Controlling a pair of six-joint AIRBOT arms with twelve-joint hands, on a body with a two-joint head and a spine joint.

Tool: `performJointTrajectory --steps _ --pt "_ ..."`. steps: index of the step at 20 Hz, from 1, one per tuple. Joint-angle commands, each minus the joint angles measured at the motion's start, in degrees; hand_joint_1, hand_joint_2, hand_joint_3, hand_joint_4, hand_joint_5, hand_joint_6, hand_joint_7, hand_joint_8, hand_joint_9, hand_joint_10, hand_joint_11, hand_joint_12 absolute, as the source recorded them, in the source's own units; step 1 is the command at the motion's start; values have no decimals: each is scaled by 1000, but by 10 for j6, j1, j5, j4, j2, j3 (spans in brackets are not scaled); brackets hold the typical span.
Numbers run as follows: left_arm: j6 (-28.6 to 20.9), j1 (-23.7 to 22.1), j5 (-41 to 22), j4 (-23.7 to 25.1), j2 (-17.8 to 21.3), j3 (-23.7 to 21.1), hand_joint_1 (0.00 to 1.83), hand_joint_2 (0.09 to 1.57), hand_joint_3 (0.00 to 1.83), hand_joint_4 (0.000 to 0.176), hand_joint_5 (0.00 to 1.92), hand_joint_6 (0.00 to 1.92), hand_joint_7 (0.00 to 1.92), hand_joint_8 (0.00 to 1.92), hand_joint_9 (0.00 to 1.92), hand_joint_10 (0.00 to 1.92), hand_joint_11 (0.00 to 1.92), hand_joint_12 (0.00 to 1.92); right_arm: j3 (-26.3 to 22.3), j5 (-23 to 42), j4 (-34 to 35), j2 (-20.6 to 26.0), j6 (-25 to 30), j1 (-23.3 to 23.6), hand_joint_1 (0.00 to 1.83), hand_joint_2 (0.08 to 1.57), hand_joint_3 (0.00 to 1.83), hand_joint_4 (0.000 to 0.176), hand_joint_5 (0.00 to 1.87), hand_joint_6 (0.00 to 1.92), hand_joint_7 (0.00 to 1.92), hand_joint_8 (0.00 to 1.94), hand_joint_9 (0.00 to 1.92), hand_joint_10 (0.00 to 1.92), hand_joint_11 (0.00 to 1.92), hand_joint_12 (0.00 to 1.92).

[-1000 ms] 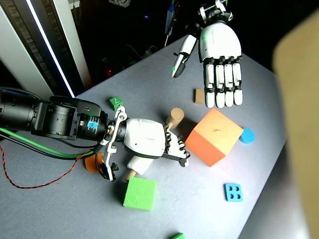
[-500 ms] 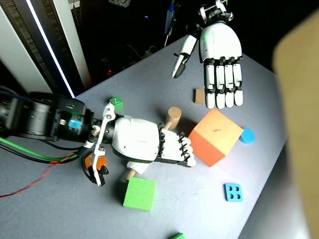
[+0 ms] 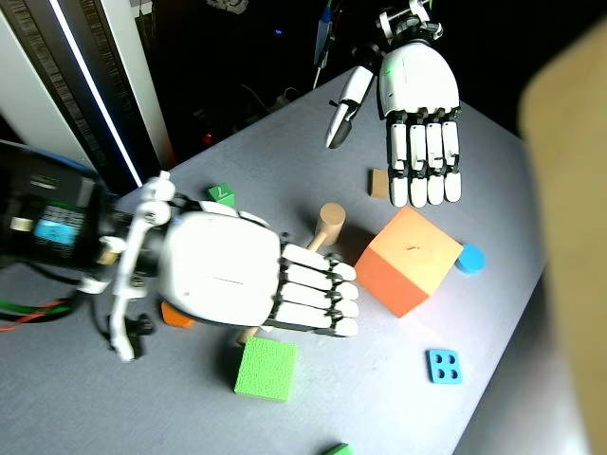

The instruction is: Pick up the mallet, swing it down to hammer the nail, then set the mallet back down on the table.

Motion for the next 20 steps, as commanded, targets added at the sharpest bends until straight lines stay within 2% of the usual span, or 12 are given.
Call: performJointTrajectory --steps 1,4,8,15,16,17,18,19,20 --pt "-7 -6 -58 -13 3 5 0 1207 5 0 83 9 68 9 42 9 12 5 -12 25 -3 14 -4 8 239 1114 0 0 100 5 120 7 128 9 0 353" --pt "-9 -17 -52 -13 0 3 0 1205 3 0 71 2 62 4 33 4 0 1 -45 27 -3 59 -6 6 232 1118 1 0 106 4 119 3 135 7 0 343" --pt "10 -54 -25 -13 -4 -15 0 1207 3 0 64 3 62 5 42 8 10 4 -38 25 -3 70 31 5 251 1127 1 0 224 12 250 15 255 18 0 604" --pt "14 -64 -17 -13 -5 -24 0 1213 5 0 59 0 81 7 52 6 6 5 -26 9 -1 70 86 6 328 1133 0 0 444 10 612 40 563 70 0 1129" --pt "12 -61 -20 -13 -6 -22 0 1213 2 0 118 2 159 8 138 13 59 44 -25 9 -1 70 89 7 342 1135 0 0 462 8 654 50 610 97 19 1178" --pt "10 -58 -24 -13 -6 -19 0 1217 1 0 200 12 279 5 258 13 11 373 -24 9 -1 70 92 9 342 1140 2 0 469 9 670 56 633 111 28 1194" --pt "9 -55 -28 -13 -5 -16 0 1228 1 0 338 24 450 37 381 39 1 590 -23 9 -1 70 95 10 340 1146 0 0 530 2 641 182 562 431 80 1270" --pt "8 -53 -30 -13 -5 -15 0 1238 4 0 401 41 512 56 431 56 0 633 -23 9 -1 70 96 10 359 1144 0 0 579 15 454 668 401 892 102 1389" --pt "7 -51 -32 -13 -5 -13 0 1250 0 97 285 919 179 913 221 800 0 1199 -22 9 -1 70 96 10 342 1164 2 0 420 690 252 1318 234 1488 75 1790"
